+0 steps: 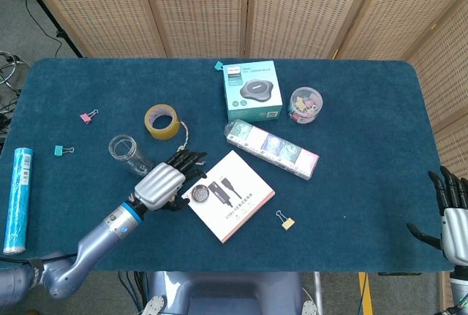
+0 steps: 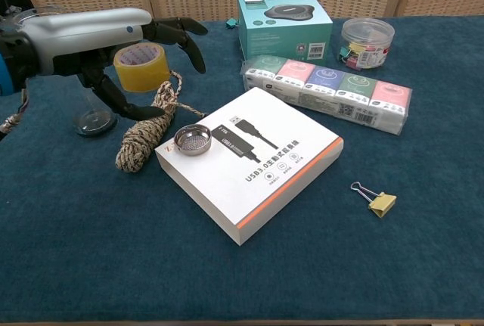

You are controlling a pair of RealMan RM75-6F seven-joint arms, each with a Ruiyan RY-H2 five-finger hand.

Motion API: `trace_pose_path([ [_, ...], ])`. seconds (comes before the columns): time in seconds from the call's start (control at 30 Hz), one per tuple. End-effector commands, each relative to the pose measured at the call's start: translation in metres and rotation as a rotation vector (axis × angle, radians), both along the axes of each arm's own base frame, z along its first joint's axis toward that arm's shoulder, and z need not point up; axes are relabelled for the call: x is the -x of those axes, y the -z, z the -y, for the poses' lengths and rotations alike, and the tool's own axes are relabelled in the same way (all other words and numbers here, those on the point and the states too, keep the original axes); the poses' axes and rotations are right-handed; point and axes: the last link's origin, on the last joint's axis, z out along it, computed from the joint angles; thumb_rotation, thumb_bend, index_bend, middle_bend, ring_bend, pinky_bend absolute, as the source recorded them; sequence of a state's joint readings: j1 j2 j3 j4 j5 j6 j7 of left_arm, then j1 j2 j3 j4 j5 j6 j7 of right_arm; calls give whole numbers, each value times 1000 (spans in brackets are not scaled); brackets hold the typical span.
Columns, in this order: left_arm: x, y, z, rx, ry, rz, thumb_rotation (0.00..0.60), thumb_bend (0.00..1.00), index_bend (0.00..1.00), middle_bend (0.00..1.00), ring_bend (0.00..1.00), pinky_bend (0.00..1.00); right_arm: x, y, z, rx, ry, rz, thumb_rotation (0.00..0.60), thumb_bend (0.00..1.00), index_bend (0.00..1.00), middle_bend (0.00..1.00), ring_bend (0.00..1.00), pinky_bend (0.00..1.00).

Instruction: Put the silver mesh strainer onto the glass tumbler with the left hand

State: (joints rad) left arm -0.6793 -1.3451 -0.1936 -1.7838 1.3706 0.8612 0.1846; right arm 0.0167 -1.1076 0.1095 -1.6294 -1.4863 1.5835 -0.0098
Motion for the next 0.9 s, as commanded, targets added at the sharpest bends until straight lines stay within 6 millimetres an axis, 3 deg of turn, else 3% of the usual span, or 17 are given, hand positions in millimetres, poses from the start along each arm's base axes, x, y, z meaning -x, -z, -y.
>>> trace_pose_path([
  [0.03,-5,14,-7,11,-6,-32,600,308,301,0,0,0,0,-2,0,3,-2,6,600,107,0,0,0,0],
  [0.6,4,40,-9,17,-73,-59,600,321,361,0,0,0,2,-10,-2,21,-1,37,600,107,0,0,0,0],
  [0.9,7,45,-9,9,-90,-62,600,378,391,0,0,0,2,-13,-2,26,-6,55,600,108,0,0,0,0],
])
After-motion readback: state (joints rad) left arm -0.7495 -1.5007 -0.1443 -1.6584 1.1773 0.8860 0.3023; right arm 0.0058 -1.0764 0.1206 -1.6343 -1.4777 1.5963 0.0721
